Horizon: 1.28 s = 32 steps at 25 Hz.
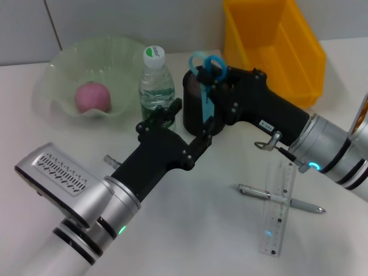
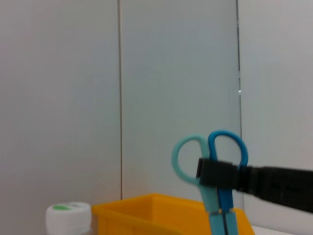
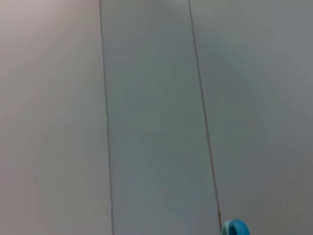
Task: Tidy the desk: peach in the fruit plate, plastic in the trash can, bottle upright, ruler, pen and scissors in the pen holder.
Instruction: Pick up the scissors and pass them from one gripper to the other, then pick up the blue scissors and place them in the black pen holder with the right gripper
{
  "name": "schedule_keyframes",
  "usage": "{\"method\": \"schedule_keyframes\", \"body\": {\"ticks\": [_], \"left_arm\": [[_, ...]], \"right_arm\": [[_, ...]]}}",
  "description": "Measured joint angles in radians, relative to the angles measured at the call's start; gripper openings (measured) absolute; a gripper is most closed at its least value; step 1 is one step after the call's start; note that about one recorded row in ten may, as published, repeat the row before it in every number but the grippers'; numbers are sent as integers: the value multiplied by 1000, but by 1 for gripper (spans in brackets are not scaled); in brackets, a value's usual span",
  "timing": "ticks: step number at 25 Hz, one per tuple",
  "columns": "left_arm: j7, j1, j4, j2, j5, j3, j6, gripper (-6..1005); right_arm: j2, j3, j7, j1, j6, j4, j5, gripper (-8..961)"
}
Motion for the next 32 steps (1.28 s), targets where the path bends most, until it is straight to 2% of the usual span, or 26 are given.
{"method": "schedule_keyframes", "body": {"ticks": [5, 9, 10, 11, 12, 13, 14, 16, 17, 18, 21, 26, 32], "left_arm": [[-47, 15, -12, 3, 0, -5, 0, 614], [-179, 27, -23, 15, 69, -4, 0, 747], [-254, 32, -32, 21, 133, -14, 3, 763], [-402, 41, -51, 29, 283, -50, 16, 780], [-402, 41, -51, 29, 283, -50, 16, 796], [-517, 50, -65, 36, 414, -91, 38, 812], [-517, 50, -65, 36, 414, -91, 38, 812], [-615, 72, -77, 41, 541, -147, 88, 812], [-615, 72, -77, 41, 541, -147, 88, 812], [-659, 92, -80, 44, 614, -191, 129, 812], [-723, 107, -74, 53, 693, -244, 158, 812], [-812, 107, -65, 59, 799, -297, 174, 812], [-861, 108, -63, 58, 869, -355, 177, 812]], "right_arm": [[1, 45, -13, -2, -19, -39, 0, 81], [1, 100, -56, 4, -32, -61, 2, 81], [1, 110, -76, 9, -34, -62, 4, 81], [1, 126, -117, 21, -35, -60, 7, 80], [1, 126, -117, 21, -35, -60, 7, 80], [2, 132, -136, 26, -35, -57, 7, 80], [3, 138, -152, 31, -35, -52, 7, 80], [4, 166, -216, 39, -30, -20, 7, 80], [4, 166, -216, 39, -30, -20, 7, 80], [4, 180, -255, 42, -25, -2, 8, 80], [4, 190, -304, 47, 0, 20, 8, 80], [4, 249, -330, 62, 75, 41, 9, 80], [3, 261, -323, 89, 160, 43, 9, 80]]}}
